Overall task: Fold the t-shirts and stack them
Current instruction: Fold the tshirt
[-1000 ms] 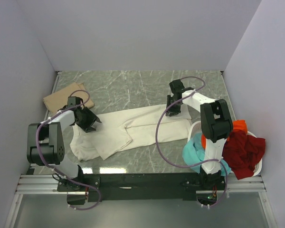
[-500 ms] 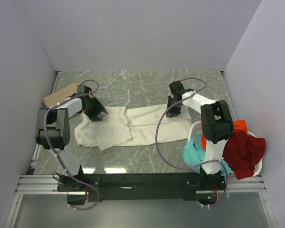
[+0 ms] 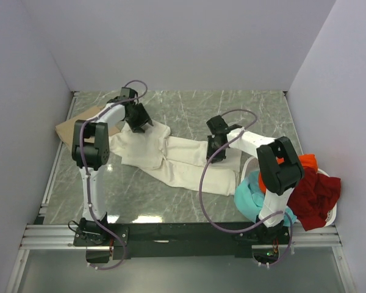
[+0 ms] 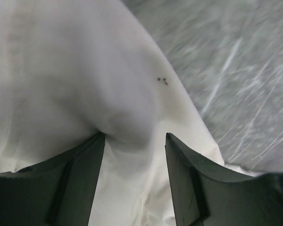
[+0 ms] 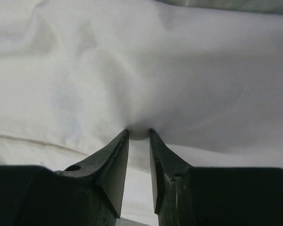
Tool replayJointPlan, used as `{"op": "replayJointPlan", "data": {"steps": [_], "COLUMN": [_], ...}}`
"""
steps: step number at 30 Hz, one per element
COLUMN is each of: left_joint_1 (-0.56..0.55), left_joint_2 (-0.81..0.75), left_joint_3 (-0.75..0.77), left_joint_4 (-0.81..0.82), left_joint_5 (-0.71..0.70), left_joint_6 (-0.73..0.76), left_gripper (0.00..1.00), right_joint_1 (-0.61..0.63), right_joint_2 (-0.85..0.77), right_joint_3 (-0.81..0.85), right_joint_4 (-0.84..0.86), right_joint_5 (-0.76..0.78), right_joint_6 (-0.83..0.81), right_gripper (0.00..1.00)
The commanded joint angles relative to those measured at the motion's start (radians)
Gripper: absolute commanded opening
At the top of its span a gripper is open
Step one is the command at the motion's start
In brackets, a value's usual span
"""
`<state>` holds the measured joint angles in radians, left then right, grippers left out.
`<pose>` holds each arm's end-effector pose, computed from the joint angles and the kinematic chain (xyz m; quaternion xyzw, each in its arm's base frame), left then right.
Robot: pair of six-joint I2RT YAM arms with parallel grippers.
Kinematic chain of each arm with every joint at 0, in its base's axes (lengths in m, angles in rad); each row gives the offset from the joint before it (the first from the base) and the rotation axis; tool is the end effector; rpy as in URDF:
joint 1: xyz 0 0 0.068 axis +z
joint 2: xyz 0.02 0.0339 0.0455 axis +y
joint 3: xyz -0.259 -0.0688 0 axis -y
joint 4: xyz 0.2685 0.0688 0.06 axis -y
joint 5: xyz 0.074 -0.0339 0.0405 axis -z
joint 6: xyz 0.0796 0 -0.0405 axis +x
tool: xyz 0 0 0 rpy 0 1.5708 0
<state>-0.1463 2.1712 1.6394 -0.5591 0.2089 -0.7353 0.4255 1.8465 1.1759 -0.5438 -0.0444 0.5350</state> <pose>0.4906 -0.0890 0.1080 -0.2567 0.9317 -0.1924 0.1706 0.3553 0.1649 0.0990 0.0499 0.9827 0.1012 0.1471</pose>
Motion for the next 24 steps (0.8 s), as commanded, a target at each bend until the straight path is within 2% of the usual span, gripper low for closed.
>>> {"op": "replayJointPlan", "data": {"steps": [1,5,11,17,24], "left_joint_1": [-0.048,-0.084,-0.139,-0.236,-0.292], "left_joint_2": [0.165,0.292,0.403,0.470,0.440], "left_joint_3": [0.118,0.322,0.473,0.556,0.556], "left_joint_4": [-0.041,-0.074,-0.050,-0.009,0.051], "left_joint_5": [-0.079,-0.046,0.042,0.125,0.155], "left_joint_6": [0.088,0.129,0.158,0.189,0.174], "left_gripper": [0.62,0.62,0.62,0.62,0.63], "right_joint_1": [0.073,0.145,0.216,0.288,0.397], "right_joint_2": [0.007,-0.030,-0.092,-0.165,-0.222], "right_joint_3": [-0.081,-0.151,-0.238,-0.321,-0.305], "right_joint_4": [-0.105,-0.097,-0.097,-0.082,-0.108], "right_joint_5": [-0.028,-0.058,-0.100,-0.170,-0.236], "right_joint_6": [0.052,0.106,0.145,0.138,0.096], "right_gripper": [0.32,0.32,0.32,0.32,0.32]}}
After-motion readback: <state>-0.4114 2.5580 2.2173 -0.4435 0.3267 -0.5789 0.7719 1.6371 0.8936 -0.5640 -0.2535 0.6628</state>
